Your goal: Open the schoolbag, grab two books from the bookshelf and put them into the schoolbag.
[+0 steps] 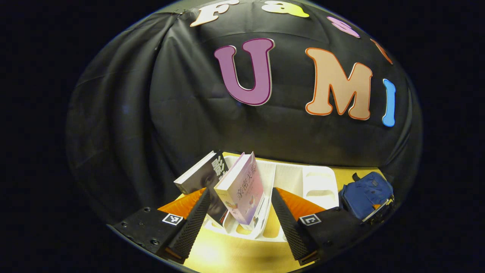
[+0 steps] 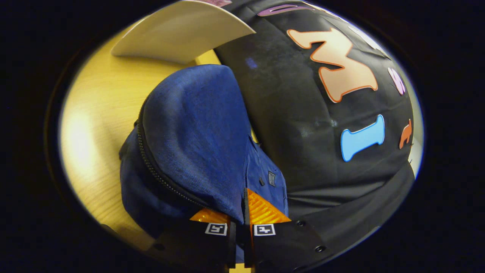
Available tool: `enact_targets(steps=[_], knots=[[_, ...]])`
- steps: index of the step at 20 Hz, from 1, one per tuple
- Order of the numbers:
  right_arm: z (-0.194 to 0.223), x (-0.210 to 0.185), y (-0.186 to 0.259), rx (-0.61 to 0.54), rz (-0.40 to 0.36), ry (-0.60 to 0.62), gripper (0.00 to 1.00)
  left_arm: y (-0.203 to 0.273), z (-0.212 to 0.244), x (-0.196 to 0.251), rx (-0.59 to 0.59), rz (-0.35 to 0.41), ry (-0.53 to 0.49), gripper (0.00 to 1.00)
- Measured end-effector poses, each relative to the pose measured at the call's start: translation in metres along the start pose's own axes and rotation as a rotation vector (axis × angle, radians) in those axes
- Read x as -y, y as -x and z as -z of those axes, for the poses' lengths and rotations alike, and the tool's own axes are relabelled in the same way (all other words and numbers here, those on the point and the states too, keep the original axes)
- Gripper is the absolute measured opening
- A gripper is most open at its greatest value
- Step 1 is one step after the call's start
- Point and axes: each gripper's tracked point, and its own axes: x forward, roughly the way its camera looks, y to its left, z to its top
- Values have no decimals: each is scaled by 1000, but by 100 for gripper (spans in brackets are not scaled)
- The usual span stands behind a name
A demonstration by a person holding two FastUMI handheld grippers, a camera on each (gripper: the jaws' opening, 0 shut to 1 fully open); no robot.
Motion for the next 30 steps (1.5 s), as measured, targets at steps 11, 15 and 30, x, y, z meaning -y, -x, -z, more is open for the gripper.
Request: enact_targets(steps=[11,15,30], knots=[[-12,76,18,-14,128,-152,11,-71,-10,-18,-192,110,-103,95],[-16,80,24,-26,120,-187,11,-90,11,-22,-315,136,-136,95],[-27,86,70,-39,101,-361,6,-112,53,0,-666,212,-121,71]])
